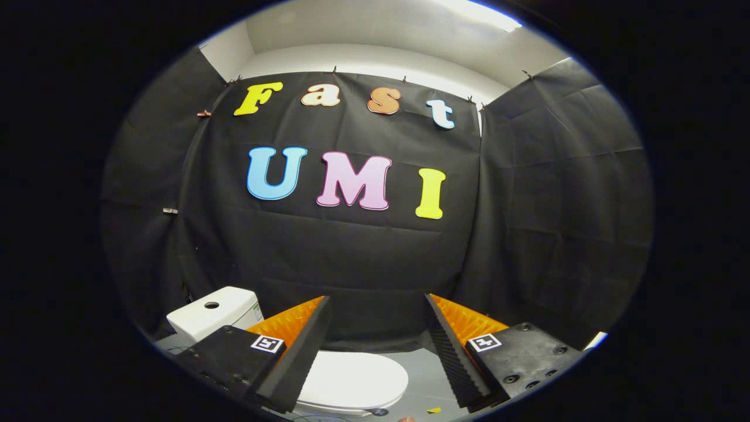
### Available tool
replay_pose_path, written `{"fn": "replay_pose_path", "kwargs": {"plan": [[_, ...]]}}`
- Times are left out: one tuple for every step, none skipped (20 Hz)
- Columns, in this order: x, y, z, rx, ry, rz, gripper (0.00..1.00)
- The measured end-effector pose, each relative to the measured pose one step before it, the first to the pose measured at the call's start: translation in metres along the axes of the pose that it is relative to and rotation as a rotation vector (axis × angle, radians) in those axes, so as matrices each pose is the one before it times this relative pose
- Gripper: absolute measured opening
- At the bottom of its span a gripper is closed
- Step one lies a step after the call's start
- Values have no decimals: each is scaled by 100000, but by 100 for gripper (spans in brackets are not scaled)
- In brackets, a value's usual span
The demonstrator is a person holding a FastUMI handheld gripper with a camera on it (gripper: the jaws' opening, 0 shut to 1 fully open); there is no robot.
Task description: Open the toilet lid.
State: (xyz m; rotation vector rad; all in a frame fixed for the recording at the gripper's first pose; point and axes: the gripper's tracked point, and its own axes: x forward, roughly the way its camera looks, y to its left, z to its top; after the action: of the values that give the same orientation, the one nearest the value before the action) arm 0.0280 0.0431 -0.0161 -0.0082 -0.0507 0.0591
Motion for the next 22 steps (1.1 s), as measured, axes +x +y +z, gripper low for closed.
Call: {"fn": "replay_pose_path", "kwargs": {"plan": [[501,148,-943,302,781,717,98],[379,100,-1122,197,1545,613,98],[302,150,-1155,1052,1392,1203,98],[234,132,-1066,2256,1401,1524,98],[185,-6,-944,2051,1449,1228,99],[388,-231,-1257,2232,1806,809,99],[275,-323,-1185,2189,1859,664,98],[252,-413,-1282,2434,1858,491,98],[192,-409,-1067,2361,1640,345,98],[219,-354,-1131,2829,2127,836,98],[355,-466,-1188,2538,2422,76,98],[372,-565,-1211,2293,2141,159,99],[462,-517,-1155,2110,2115,258,99],[173,-535,-1165,2148,2420,207,99],[300,-433,-1241,2361,2746,741,99],[336,-449,-1193,2663,2444,638,99],[314,-540,-1166,2952,2449,494,99],[267,-609,-1128,2697,2112,254,99],[365,-778,-1017,2361,1996,12,99],[460,-720,-1065,2058,2028,-96,99],[432,-826,-987,2063,2054,-432,99],[340,-759,-982,2400,1960,-224,99]]}}
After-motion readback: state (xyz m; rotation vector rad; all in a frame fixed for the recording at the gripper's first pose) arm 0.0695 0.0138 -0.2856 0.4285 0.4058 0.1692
